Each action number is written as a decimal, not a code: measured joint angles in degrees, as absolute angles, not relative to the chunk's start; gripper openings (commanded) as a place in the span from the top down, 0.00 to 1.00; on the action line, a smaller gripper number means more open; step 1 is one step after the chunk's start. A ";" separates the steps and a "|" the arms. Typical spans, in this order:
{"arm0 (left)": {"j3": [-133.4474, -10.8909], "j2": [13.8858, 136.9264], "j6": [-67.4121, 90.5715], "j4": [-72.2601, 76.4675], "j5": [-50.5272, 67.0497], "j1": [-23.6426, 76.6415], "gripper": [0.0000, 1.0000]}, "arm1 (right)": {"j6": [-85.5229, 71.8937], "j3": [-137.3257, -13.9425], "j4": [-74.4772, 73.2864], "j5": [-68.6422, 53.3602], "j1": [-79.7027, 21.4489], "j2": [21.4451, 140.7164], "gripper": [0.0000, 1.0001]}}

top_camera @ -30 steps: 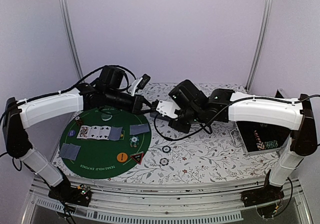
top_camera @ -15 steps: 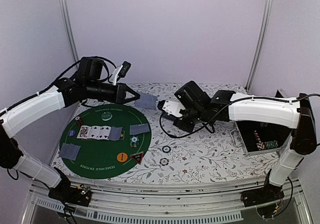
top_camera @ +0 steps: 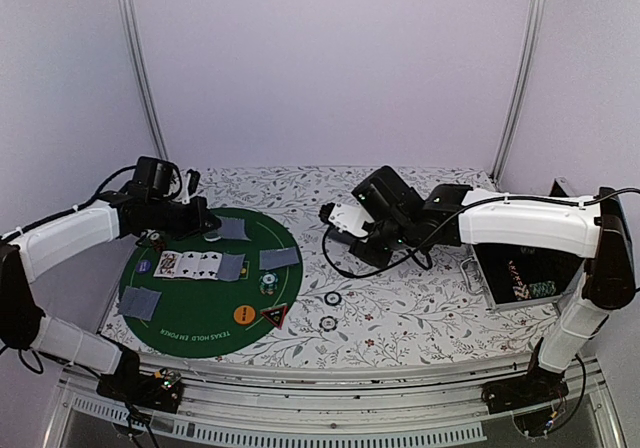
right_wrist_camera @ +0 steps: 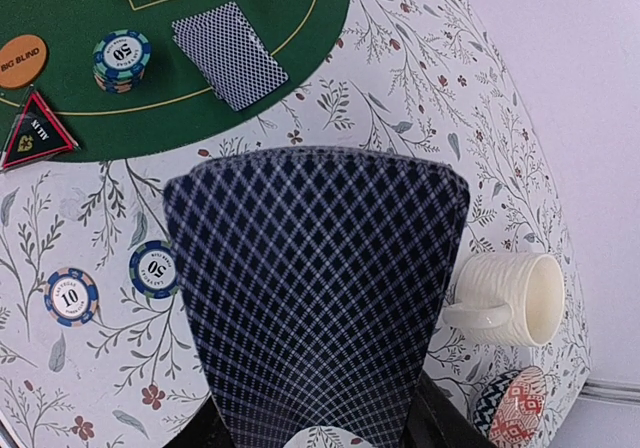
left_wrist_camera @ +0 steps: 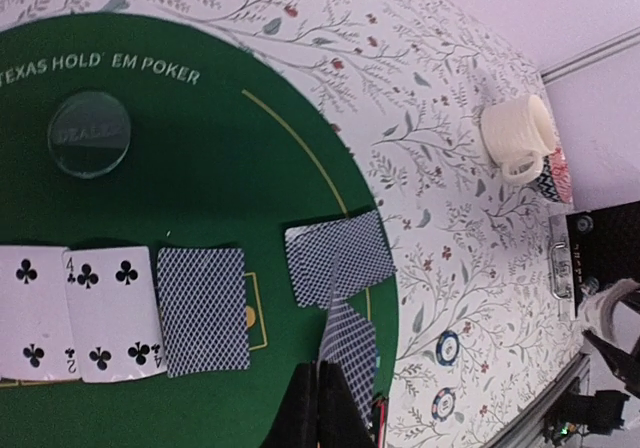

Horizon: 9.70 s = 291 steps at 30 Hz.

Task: Distribute texas hold em gaming equipment
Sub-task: Place the poker card in the community card area.

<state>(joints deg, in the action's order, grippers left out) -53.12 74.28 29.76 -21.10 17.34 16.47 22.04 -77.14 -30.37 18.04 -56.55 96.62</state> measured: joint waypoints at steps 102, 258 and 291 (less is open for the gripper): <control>-80.95 99.39 4.82 -64.20 -6.59 37.78 1.00 | 21.23 -78.41 -34.15 17.63 -56.55 96.60 0.54; -80.84 110.69 -31.75 -46.78 -31.42 39.29 0.48 | 19.22 -79.33 -37.10 17.65 -56.55 96.27 0.52; -80.77 116.33 2.76 -35.57 -22.92 36.80 0.21 | 18.81 -79.33 -37.26 17.65 -56.55 96.27 0.52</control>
<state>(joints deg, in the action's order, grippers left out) -80.77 116.33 2.76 -35.57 -22.92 36.80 18.81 -79.33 -37.26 17.65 -56.55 96.27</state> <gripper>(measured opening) 0.788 0.481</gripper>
